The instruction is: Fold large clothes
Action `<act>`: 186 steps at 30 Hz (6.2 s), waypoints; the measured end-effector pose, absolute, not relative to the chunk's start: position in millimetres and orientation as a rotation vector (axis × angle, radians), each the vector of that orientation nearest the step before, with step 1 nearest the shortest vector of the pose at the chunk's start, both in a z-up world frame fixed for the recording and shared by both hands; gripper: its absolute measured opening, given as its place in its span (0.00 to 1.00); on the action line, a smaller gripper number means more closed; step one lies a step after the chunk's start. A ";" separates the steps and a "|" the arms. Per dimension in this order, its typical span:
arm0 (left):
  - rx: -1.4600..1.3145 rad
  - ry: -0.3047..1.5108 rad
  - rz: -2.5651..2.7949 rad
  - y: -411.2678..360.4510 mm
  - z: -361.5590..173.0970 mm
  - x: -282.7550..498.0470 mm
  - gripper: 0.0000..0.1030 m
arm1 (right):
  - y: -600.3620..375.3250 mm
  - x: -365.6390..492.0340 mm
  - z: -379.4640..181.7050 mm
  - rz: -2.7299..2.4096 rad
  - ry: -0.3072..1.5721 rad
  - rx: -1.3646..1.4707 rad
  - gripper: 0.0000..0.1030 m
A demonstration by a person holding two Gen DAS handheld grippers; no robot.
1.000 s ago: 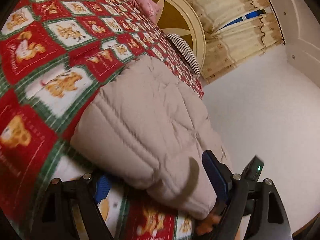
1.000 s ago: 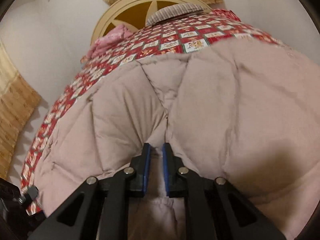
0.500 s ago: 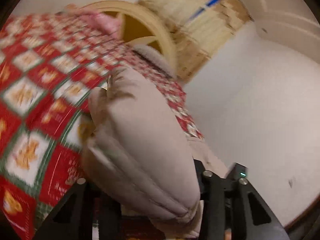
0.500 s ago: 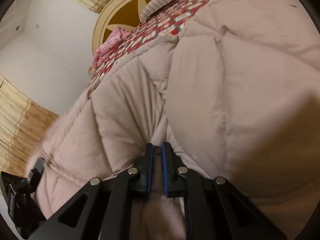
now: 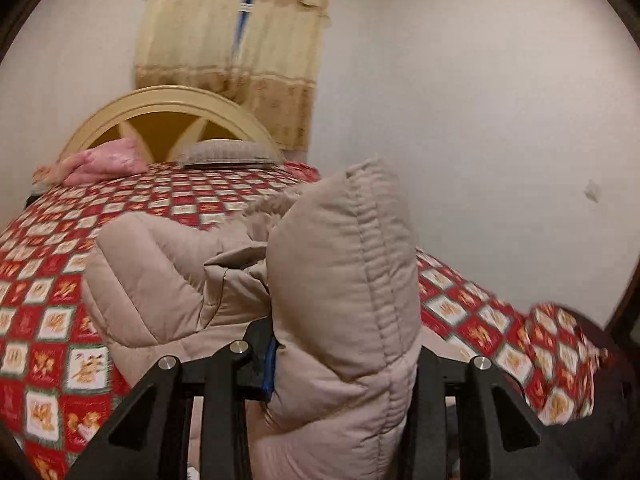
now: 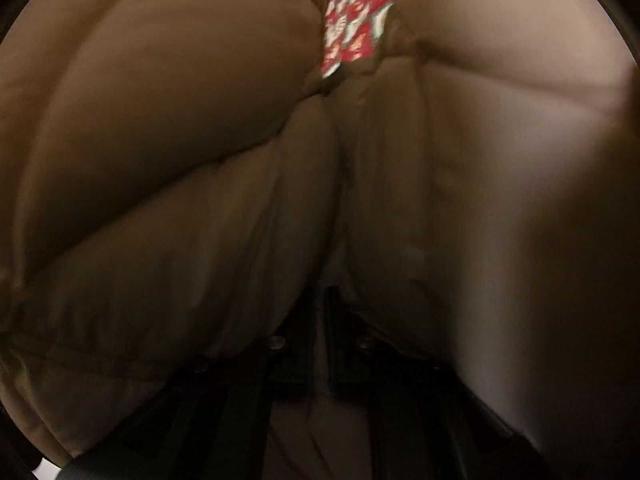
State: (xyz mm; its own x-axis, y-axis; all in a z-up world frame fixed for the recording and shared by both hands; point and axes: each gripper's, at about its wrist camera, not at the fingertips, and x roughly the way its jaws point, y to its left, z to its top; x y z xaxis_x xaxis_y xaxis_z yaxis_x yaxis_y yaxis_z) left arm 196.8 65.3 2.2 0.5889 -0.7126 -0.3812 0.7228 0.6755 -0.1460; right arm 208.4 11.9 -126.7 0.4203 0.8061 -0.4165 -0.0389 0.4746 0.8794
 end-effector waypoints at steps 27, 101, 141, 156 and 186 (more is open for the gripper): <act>0.544 0.387 -1.145 -68.0 -100.4 124.0 0.36 | -224.9 155.8 -80.3 0.192 0.718 0.592 0.23; 0.103 0.757 -0.571 -46.1 -99.0 319.4 0.92 | -230.1 154.5 -115.1 0.102 0.730 0.476 0.16; 0.351 0.852 -0.434 -141.1 -110.7 381.7 0.99 | -242.3 149.8 -125.7 0.085 0.699 0.569 0.16; 0.215 0.741 -0.455 -74.7 -71.7 326.3 0.99 | -239.4 146.0 -122.4 0.083 0.689 0.542 0.16; -0.533 1.052 -0.836 30.2 -154.9 297.2 0.99 | -266.8 150.0 -109.5 0.223 0.753 0.551 1.00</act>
State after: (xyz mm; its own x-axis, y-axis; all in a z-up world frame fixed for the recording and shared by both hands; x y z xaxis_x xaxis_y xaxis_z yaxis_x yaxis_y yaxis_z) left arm 297.2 30.2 -154.9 0.2436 -0.8086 -0.5356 0.3388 0.5884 -0.7342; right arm 150.0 -266.8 -109.5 0.7149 0.3819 -0.5858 0.0017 0.8367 0.5476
